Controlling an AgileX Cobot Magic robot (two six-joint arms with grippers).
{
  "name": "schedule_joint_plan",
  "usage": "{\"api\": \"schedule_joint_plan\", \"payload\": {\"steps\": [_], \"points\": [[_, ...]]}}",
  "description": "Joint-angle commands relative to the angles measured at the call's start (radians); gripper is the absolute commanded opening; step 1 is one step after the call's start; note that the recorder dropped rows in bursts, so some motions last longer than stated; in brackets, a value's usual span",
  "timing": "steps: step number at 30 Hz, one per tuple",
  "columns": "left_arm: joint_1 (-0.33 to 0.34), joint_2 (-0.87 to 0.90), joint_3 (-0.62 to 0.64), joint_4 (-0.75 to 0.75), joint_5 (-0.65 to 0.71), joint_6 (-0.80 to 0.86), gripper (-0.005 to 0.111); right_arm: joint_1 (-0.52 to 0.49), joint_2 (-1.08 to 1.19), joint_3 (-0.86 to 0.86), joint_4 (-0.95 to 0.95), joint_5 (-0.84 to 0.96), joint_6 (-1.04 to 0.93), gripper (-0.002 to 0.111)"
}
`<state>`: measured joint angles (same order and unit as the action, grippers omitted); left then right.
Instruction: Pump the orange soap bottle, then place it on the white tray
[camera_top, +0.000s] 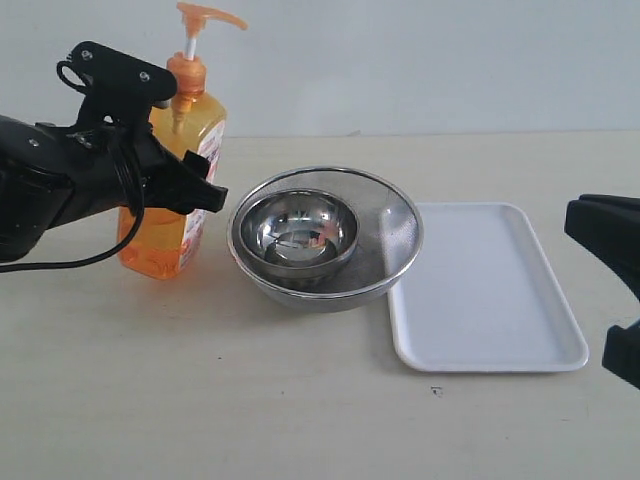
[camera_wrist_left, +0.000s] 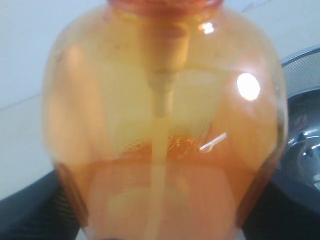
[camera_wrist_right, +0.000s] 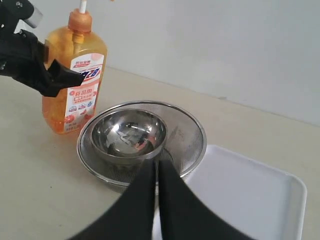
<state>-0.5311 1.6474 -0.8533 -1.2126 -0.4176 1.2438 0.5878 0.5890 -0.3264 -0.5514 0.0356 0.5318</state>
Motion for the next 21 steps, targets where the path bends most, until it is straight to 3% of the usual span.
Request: {"api": "schedule_joint_plan", "payload": {"steps": [1, 9, 21], "points": [[0.003, -0.024, -0.009, 0.025, -0.058, -0.059, 0.005, 0.0, -0.008, 0.002, -0.005, -0.007, 0.002, 0.0], [0.044, -0.024, -0.009, 0.025, -0.053, -0.227, 0.005, 0.0, -0.008, 0.002, -0.005, -0.01, 0.001, 0.0], [0.08, -0.066, -0.009, 0.097, -0.029, -0.287, 0.005, 0.0, -0.008, 0.002, -0.005, -0.01, 0.001, 0.0]]}}
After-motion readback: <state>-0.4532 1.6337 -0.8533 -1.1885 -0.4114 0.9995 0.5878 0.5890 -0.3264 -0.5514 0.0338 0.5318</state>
